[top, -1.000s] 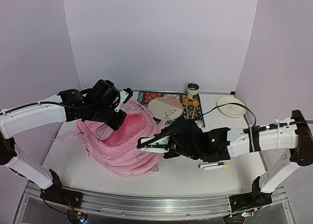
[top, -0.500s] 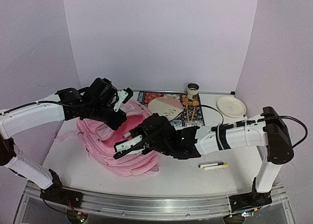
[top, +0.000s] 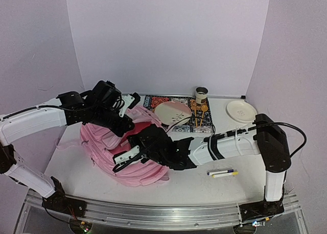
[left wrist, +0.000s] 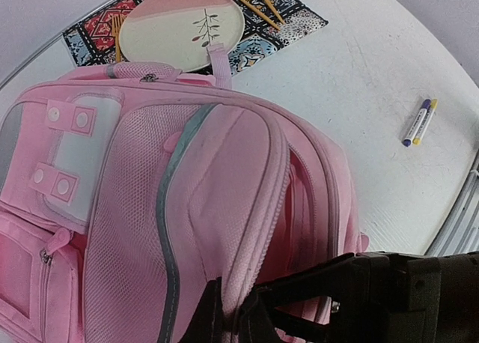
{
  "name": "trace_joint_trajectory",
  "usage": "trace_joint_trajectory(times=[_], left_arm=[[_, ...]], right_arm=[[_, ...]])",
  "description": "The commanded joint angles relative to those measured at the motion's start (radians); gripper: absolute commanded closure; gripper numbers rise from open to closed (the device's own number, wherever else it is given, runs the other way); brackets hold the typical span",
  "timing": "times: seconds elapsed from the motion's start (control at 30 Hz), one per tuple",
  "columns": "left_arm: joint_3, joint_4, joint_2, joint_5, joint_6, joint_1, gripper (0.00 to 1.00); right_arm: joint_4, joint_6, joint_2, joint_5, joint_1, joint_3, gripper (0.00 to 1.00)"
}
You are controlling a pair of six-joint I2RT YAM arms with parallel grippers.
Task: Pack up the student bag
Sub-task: Place the pen in the upper front pocket of the bag, then adjust the pen at the center of the board.
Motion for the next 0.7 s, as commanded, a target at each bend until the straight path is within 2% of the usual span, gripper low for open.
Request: trace_joint_trajectory(times=[0.0, 0.2, 0.43, 0.67], left_arm=[[0.024, 0.098, -0.082, 0.066, 0.009, 0.002, 1.00], [0.030, 0.100, -0.088, -0.004, -0.022, 0.024, 1.00], [0.044, 0.095, -0.097, -0.092, -0.053, 0.025, 1.00], [0.107, -0.011, -0.104, -0.164, -0.132, 0.024, 1.00]], right_arm=[[0.062, 0.037, -0.067, 0.012, 0.003, 0.003, 0.58], [-0.020, 0.187, -0.197, -0.014, 0.012, -0.078, 0.46], [-0.236, 0.518, -0.371, -0.054, 0.013, -0.120, 0.40], [-0.304, 0.817, -0.545, 0.062, 0.011, -0.245, 0.24]])
